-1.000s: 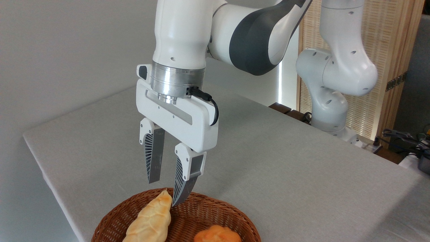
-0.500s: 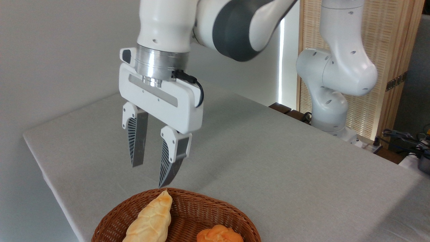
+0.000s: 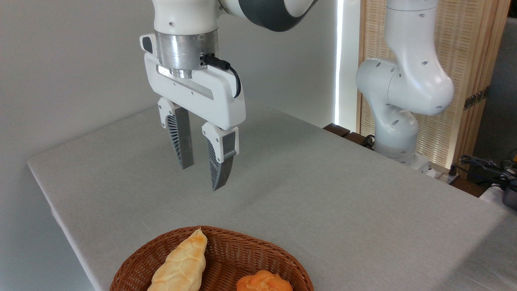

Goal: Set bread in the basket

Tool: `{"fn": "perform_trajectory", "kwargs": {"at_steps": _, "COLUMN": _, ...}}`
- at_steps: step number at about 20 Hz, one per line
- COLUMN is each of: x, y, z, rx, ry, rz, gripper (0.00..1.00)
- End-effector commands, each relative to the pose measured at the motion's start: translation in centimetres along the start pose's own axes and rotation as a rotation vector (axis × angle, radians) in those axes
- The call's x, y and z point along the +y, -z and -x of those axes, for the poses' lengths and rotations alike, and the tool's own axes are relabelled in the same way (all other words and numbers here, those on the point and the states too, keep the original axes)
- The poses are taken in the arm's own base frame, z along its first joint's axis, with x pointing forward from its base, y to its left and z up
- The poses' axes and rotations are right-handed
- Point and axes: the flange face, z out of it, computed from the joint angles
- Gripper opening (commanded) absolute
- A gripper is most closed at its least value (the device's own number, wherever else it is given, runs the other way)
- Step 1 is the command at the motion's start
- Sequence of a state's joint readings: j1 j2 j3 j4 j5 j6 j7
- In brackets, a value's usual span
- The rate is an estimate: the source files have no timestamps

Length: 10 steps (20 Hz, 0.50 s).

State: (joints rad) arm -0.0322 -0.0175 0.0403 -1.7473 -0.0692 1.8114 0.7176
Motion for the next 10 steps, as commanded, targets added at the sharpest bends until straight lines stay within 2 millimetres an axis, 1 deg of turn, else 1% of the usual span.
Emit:
{"fn": "perform_trajectory", "kwargs": {"at_steps": 1, "x": 0.6, "y": -0.9, "z": -0.4, "rx": -0.100, "ry": -0.027, "rz": 0.005, "gripper": 1.00}}
{"fn": "perform_trajectory", "kwargs": {"at_steps": 2, "x": 1.2, "y": -1.4, "z": -1.0, "rx": -0.118, "ry": -0.048, "rz": 0.000, "gripper": 1.00}}
{"fn": "perform_trajectory", "kwargs": {"at_steps": 4, "x": 1.6, "y": -1.4, "z": -1.4, "rx": -0.117, "ry": -0.051, "rz": 0.001, "gripper": 1.00}}
{"fn": "perform_trajectory", "kwargs": {"at_steps": 7, "x": 1.8, "y": -1.4, "z": -1.5, "rx": -0.111, "ry": -0.051, "rz": 0.008, "gripper": 1.00}}
{"fn": "perform_trajectory", "kwargs": {"at_steps": 10, "x": 1.5, "y": -1.3, "z": -1.1, "rx": -0.096, "ry": -0.032, "rz": 0.026, "gripper": 1.00}}
